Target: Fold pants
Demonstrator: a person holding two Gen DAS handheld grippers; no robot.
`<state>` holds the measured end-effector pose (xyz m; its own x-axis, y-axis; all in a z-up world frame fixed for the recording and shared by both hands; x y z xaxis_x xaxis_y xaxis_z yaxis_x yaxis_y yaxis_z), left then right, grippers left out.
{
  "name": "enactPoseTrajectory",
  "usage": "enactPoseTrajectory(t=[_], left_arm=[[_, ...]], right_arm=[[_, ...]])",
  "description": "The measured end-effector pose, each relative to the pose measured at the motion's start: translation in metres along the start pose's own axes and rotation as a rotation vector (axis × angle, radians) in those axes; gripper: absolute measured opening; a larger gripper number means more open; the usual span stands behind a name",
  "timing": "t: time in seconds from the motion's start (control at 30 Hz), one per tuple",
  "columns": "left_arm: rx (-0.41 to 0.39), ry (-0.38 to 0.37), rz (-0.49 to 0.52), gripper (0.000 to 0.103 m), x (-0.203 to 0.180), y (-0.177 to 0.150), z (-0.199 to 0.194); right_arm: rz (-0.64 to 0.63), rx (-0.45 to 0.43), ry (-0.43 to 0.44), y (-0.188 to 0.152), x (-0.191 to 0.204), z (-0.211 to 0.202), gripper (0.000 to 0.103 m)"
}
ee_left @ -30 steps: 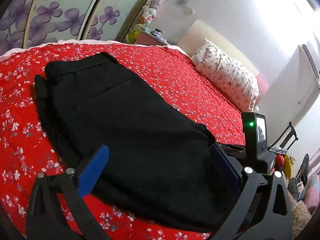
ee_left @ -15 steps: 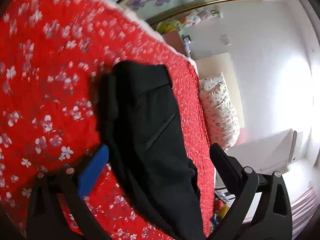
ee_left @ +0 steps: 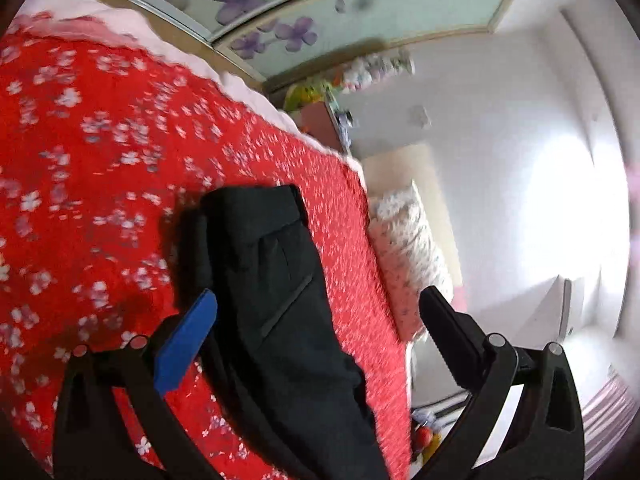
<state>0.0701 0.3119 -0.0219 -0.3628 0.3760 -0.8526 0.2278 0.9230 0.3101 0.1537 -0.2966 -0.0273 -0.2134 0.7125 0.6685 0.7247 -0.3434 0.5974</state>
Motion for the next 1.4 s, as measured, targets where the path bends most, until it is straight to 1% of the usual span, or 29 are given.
enactPoseTrajectory(t=[0.07, 0.1, 0.13, 0.17, 0.23, 0.3, 0.37, 0.43, 0.5, 0.53, 0.57, 0.6, 0.63, 0.67, 0.7, 0.77, 0.8, 0.87, 0.97, 1.07, 1.1, 1.17, 1.2, 1.23, 1.27, 1.3, 1.33, 1.37, 1.4], left_arm=[[0.075, -0.010, -0.039, 0.101, 0.005, -0.006, 0.015], [0.092, -0.009, -0.059, 0.101, 0.009, -0.008, 0.019], [0.097, 0.008, -0.060, 0.101, 0.011, -0.007, 0.024], [0.094, 0.008, -0.057, 0.101, 0.010, -0.005, 0.025], [0.084, 0.000, -0.029, 0.101, 0.004, 0.001, 0.028], [0.068, -0.021, -0.024, 0.101, 0.001, 0.006, 0.028], [0.076, -0.018, -0.016, 0.101, -0.001, 0.008, 0.035], [0.098, 0.020, 0.012, 0.101, -0.002, 0.009, 0.044], [0.099, 0.062, 0.053, 0.100, -0.006, 0.004, 0.049], [0.096, 0.082, 0.073, 0.093, -0.008, 0.001, 0.050], [0.098, 0.100, 0.084, 0.077, -0.007, -0.001, 0.051], [0.099, 0.124, 0.088, 0.064, -0.005, -0.001, 0.053], [0.104, 0.138, 0.076, 0.040, -0.001, -0.002, 0.056], [0.111, 0.146, 0.059, 0.018, 0.005, -0.003, 0.059], [0.121, 0.168, 0.028, 0.012, 0.013, -0.002, 0.060], [0.120, 0.164, 0.003, 0.009, 0.019, 0.000, 0.059], [0.114, 0.174, 0.011, 0.008, 0.018, 0.000, 0.057], [0.076, 0.217, 0.073, 0.005, 0.012, 0.000, 0.049], [0.024, 0.224, 0.095, 0.004, 0.002, -0.001, 0.033], [-0.022, 0.235, 0.113, 0.003, -0.005, -0.005, 0.014], [-0.037, 0.264, 0.140, 0.004, -0.004, -0.006, 0.011], [-0.020, 0.344, 0.165, 0.004, 0.005, -0.007, 0.020], [0.003, 0.374, 0.145, 0.005, 0.014, -0.008, 0.027], [0.033, 0.390, 0.115, 0.010, 0.025, -0.008, 0.036], [0.037, 0.380, 0.090, 0.011, 0.029, -0.007, 0.038], [0.031, 0.362, 0.070, 0.012, 0.028, -0.006, 0.037], [0.027, 0.357, 0.076, 0.018, 0.026, -0.006, 0.034], [0.014, 0.359, 0.094, 0.032, 0.022, -0.006, 0.032], [-0.007, 0.360, 0.116, 0.042, 0.016, -0.006, 0.028]], right_arm=[[0.004, 0.015, -0.004, -0.002, 0.000, 0.004, 0.072], [0.004, 0.022, -0.002, -0.003, 0.000, 0.004, 0.072], [0.004, 0.027, 0.001, -0.004, 0.000, 0.004, 0.072], [0.002, 0.031, 0.004, -0.006, 0.002, 0.005, 0.072], [-0.009, 0.041, 0.013, -0.010, 0.007, 0.007, 0.072], [-0.023, 0.050, 0.014, -0.011, 0.011, 0.009, 0.074], [-0.029, 0.061, 0.013, -0.013, 0.012, 0.013, 0.074], [-0.031, 0.071, 0.006, -0.017, 0.012, 0.015, 0.074], [-0.025, 0.074, 0.004, -0.018, 0.011, 0.016, 0.074], [-0.021, 0.074, 0.004, -0.017, 0.011, 0.016, 0.074], [-0.018, 0.071, 0.005, -0.017, 0.011, 0.015, 0.074], [-0.016, 0.066, 0.006, -0.017, 0.011, 0.014, 0.074], [-0.015, 0.060, 0.006, -0.016, 0.011, 0.013, 0.074], [-0.015, 0.057, 0.007, -0.015, 0.011, 0.012, 0.074], [-0.013, 0.050, 0.010, -0.014, 0.012, 0.011, 0.074], [-0.010, 0.041, 0.016, -0.013, 0.012, 0.008, 0.074], [-0.009, 0.032, 0.015, -0.012, 0.013, 0.006, 0.074], [-0.009, 0.018, 0.016, -0.010, 0.013, 0.003, 0.074], [-0.007, -0.020, 0.022, -0.004, 0.013, -0.007, 0.074], [-0.018, -0.098, 0.008, 0.008, 0.013, -0.029, 0.074], [-0.021, -0.119, -0.004, 0.011, 0.012, -0.035, 0.074], [-0.025, -0.180, -0.060, 0.020, 0.004, -0.053, 0.077], [-0.021, -0.220, -0.106, 0.025, -0.002, -0.066, 0.083], [-0.011, -0.256, -0.147, 0.030, -0.009, -0.079, 0.086], [0.002, -0.290, -0.179, 0.035, -0.018, -0.091, 0.086], [0.039, -0.344, -0.220, 0.041, -0.032, -0.112, 0.086], [0.070, -0.377, -0.242, 0.045, -0.043, -0.124, 0.086], [0.116, -0.421, -0.264, 0.048, -0.057, -0.141, 0.086], [0.184, -0.480, -0.283, 0.050, -0.076, -0.163, 0.086]])
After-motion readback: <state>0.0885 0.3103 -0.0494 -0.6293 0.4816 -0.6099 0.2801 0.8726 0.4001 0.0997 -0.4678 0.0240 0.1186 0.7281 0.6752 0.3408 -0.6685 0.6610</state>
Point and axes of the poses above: each gripper's, at about its wrist camera, not at the fingertips, and z roughly the way its jaws point, x to its left, y to its top, the point moved 7 cm from there along z, roughly the way its jaws point, and after that the axes turned 8 degrees about y, right-handed, at the moved point
